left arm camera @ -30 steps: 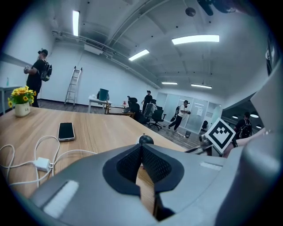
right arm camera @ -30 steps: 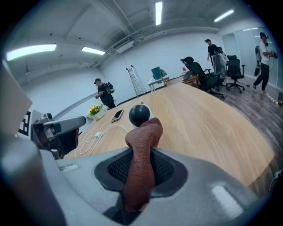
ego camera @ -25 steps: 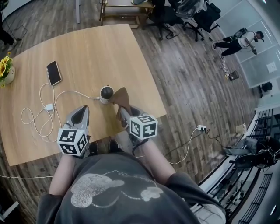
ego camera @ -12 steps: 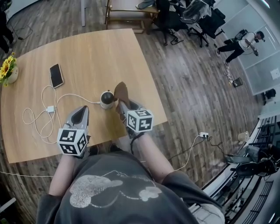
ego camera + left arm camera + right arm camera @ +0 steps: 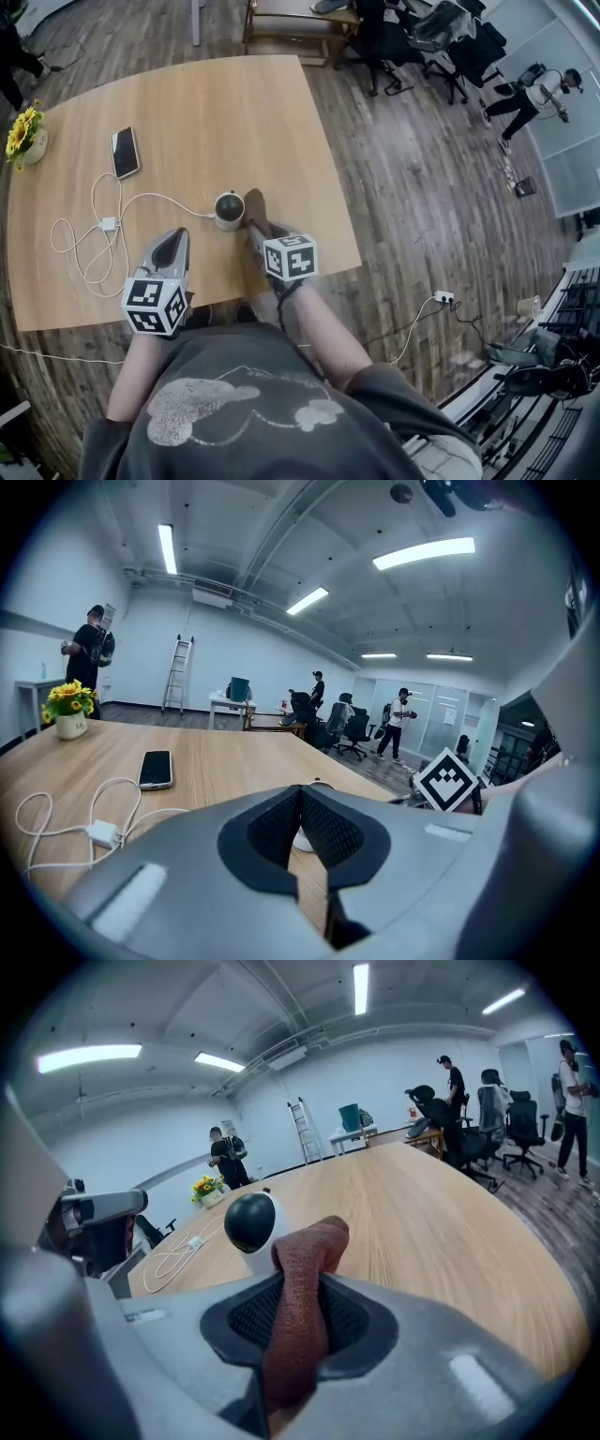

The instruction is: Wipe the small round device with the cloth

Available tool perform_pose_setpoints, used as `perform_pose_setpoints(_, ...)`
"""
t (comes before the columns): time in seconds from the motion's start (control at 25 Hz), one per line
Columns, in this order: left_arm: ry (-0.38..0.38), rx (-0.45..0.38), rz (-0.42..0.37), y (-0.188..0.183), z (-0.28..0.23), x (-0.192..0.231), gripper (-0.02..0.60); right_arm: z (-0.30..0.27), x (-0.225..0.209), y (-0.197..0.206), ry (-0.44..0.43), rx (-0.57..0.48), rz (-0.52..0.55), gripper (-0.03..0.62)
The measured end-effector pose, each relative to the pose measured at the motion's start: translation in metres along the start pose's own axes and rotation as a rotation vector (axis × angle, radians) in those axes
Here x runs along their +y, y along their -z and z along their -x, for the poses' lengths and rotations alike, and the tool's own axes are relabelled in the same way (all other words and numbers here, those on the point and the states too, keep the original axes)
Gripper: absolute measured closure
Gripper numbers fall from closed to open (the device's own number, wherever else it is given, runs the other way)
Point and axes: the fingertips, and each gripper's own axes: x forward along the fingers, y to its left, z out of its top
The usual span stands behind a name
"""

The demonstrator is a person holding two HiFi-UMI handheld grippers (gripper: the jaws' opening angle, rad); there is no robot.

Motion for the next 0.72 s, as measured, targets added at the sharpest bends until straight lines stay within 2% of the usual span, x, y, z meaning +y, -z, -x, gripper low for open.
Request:
perform_pose_setpoints(0.16,-0.018,0.000,0.004,0.003,0.000,-0.006,0.563,-0.004,-0.004,0.011,-0.015,0.040,0.015,0.514)
perform_pose_setpoints(0.4,-0.011,-0.014,0.007,0.006,0.000,-0.005,0.563,0.001,-0.007,0.011,0.007,0.024,0.013,0.513)
perform_pose_setpoints(0.52,0.011,-0.013,0.013,0.009,-0.002,0.004,0.563,0.012,-0.009,0.002,0.045,-0.024,0.020,0.514)
perform_pose_setpoints(0.72,0.089,-0.013,-0.002,-0.002,-0.006,0.015,0.563,0.034,-0.004,-0.023,0.121,-0.092,0.137,0.514)
